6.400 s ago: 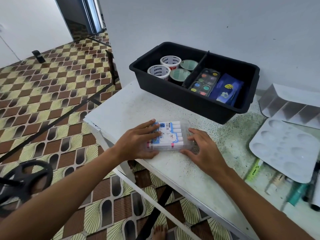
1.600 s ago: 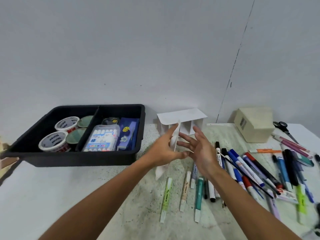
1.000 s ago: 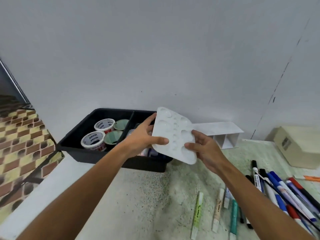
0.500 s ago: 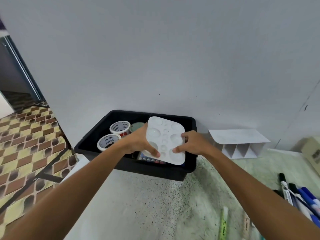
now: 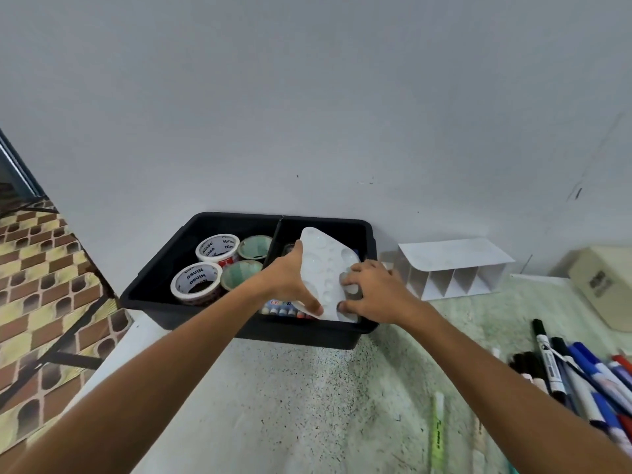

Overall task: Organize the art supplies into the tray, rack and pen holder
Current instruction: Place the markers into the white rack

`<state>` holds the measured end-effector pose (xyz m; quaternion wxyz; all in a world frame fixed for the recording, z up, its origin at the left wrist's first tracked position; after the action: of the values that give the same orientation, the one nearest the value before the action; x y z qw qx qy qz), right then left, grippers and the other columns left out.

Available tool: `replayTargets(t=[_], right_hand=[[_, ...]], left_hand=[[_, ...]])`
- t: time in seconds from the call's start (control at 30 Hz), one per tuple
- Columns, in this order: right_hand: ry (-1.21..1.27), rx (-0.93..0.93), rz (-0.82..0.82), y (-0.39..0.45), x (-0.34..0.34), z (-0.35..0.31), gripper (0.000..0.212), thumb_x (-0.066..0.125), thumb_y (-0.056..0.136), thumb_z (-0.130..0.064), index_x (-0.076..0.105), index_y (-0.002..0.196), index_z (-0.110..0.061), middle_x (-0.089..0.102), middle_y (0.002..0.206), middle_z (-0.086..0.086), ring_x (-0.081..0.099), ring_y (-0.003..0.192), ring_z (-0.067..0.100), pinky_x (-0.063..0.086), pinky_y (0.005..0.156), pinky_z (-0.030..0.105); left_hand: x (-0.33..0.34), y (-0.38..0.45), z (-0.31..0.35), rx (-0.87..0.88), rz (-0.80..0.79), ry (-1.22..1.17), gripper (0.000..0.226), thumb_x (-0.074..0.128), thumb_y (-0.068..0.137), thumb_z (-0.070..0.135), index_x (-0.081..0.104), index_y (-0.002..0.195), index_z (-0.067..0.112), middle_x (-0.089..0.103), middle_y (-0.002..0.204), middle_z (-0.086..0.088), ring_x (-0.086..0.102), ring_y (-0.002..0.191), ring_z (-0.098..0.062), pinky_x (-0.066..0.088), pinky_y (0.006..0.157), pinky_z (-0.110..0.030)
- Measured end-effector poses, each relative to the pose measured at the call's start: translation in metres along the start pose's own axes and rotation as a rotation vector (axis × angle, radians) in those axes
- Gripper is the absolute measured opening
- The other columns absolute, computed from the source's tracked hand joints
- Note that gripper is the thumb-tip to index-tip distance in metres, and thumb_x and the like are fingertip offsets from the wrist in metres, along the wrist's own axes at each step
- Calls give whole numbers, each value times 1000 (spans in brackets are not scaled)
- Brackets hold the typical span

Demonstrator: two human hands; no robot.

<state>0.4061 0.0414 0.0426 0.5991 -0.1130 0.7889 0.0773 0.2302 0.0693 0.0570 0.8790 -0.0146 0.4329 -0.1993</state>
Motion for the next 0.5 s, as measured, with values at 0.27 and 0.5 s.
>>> replayTargets(t=[0.27, 0.5], right_hand=[[25, -71, 52, -2, 10, 7, 32, 58, 92, -38, 65, 115, -18, 48, 134, 2, 29, 135, 21, 32, 106, 43], [360, -97, 257, -13, -15, 34, 27, 61, 91, -16, 66, 118, -11, 61, 123, 3, 54, 115, 15, 39, 100, 27]], left_hand=[[-1, -7, 4, 2, 37, 347, 107, 87, 58, 49, 30, 139, 9, 39, 127, -5, 35, 104, -15, 37, 88, -26], [-4, -7, 19, 127, 252, 518, 94, 70, 70, 64, 32, 146, 23, 20, 155, -10, 22, 139, -31, 32, 109, -50]])
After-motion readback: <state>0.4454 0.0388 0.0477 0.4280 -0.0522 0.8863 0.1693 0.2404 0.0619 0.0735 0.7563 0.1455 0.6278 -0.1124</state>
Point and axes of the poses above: each hand's wrist, its own y-axis towards the middle knuckle, its own x-axis out of the palm, z = x × y, the point moved 3 cm from there along y, towards the middle knuckle
